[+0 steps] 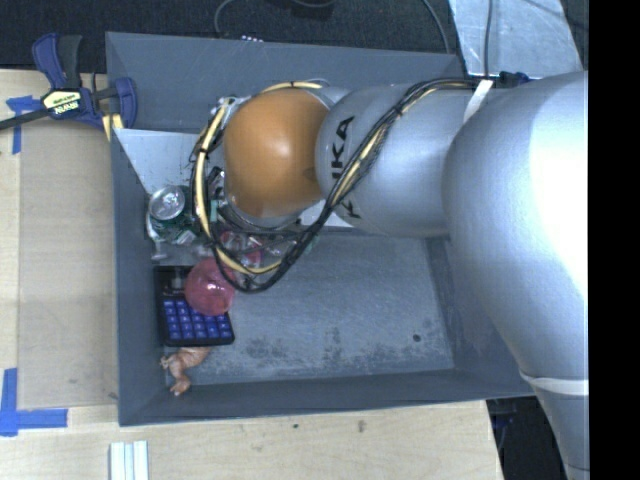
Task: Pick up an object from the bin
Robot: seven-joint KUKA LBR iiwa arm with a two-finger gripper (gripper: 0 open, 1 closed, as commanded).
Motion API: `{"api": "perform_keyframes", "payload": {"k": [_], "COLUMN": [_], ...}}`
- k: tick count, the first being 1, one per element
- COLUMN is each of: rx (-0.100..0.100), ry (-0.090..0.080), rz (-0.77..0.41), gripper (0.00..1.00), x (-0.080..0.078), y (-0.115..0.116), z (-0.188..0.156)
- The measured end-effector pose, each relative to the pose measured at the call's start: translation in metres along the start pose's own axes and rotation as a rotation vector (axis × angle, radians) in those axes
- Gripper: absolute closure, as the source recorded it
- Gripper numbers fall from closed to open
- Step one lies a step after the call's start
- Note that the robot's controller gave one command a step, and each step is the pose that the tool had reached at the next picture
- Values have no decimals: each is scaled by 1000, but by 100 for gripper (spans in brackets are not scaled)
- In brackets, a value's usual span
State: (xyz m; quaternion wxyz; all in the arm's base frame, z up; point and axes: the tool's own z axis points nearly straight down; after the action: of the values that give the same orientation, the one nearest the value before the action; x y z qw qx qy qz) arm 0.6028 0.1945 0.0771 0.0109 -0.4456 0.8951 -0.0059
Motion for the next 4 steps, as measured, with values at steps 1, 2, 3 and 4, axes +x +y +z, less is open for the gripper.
{"api": "perform_keyframes", "payload": {"k": [1,2,3,4], "rx": [0,0,0,-2], "ry": [0,1,0,-1], "rz": [-2,-44,-223,-380], "gripper": [100,100,100,100], "x": [0,0,-2,1], "y": [0,4,12,9], "z": [0,-13,-39,-75]}}
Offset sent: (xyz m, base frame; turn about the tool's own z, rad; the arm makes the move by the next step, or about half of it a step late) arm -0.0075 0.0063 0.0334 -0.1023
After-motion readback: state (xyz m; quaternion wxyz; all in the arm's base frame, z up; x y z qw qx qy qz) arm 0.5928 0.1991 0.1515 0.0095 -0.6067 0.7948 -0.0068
